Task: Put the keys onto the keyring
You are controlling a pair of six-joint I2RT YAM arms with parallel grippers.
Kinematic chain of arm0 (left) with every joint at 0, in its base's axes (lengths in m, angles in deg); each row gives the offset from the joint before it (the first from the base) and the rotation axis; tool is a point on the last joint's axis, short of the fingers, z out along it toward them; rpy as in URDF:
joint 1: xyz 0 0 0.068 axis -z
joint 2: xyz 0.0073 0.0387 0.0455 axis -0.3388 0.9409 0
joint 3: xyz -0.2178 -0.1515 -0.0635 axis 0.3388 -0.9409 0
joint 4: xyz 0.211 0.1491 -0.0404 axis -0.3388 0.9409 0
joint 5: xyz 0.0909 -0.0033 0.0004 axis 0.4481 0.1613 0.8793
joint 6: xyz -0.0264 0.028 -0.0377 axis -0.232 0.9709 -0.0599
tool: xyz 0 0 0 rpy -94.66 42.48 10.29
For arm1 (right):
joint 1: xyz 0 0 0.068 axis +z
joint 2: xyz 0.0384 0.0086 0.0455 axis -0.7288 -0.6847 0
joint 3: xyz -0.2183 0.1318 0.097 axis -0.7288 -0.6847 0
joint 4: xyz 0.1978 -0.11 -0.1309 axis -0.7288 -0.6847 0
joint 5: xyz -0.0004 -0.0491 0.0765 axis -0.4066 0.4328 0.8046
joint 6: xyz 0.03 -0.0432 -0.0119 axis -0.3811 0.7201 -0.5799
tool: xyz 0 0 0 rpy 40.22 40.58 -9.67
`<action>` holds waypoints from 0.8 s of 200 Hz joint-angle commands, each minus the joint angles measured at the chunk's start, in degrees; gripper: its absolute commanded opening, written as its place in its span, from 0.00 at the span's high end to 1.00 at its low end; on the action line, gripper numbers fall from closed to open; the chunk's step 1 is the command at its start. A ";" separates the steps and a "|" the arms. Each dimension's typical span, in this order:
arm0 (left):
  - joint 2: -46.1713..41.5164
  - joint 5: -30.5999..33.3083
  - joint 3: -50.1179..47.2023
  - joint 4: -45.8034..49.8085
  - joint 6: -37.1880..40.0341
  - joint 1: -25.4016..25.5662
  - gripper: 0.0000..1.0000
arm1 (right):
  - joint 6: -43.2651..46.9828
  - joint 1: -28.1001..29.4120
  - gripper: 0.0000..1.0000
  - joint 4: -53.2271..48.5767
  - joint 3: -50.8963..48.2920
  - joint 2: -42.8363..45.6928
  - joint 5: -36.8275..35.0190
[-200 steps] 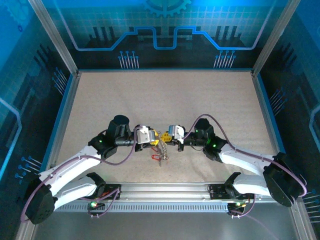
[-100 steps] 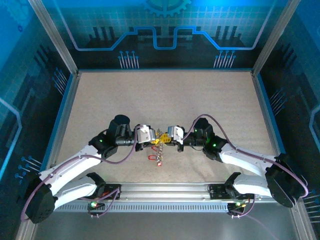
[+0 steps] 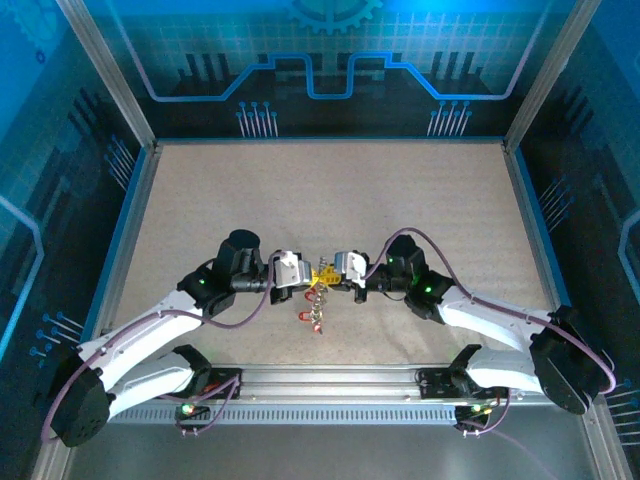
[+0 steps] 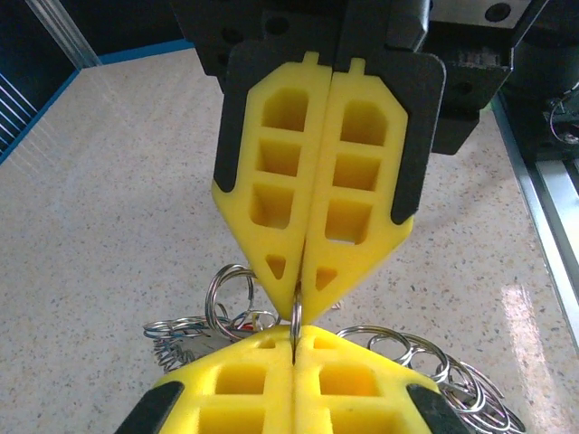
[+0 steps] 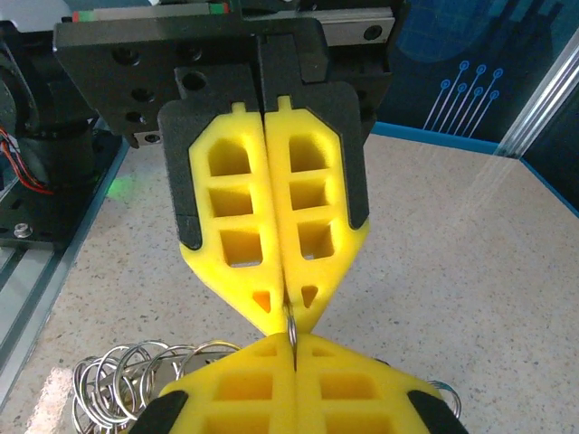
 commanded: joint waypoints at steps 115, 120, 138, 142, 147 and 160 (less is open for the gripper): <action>-1.57 -4.53 11.78 19.02 7.95 0.64 1.00 | 7.39 1.01 0.61 -13.91 5.31 3.48 3.43; -1.38 -4.70 12.17 19.44 8.09 0.65 1.00 | 7.05 1.06 0.61 -13.47 5.23 3.53 2.72; -1.20 -5.11 12.09 18.99 8.37 0.68 1.00 | 6.33 1.09 0.62 -12.60 4.88 4.36 1.77; -1.13 -5.23 12.09 18.81 8.32 0.72 1.00 | 6.13 1.02 0.62 -12.46 4.78 4.56 1.85; -1.08 -5.37 12.23 18.80 8.45 0.72 1.00 | 5.93 1.05 0.63 -12.11 4.56 4.80 2.08; -0.68 -5.51 12.80 19.49 8.36 0.77 1.00 | 5.95 1.19 0.65 -11.57 4.25 5.04 2.87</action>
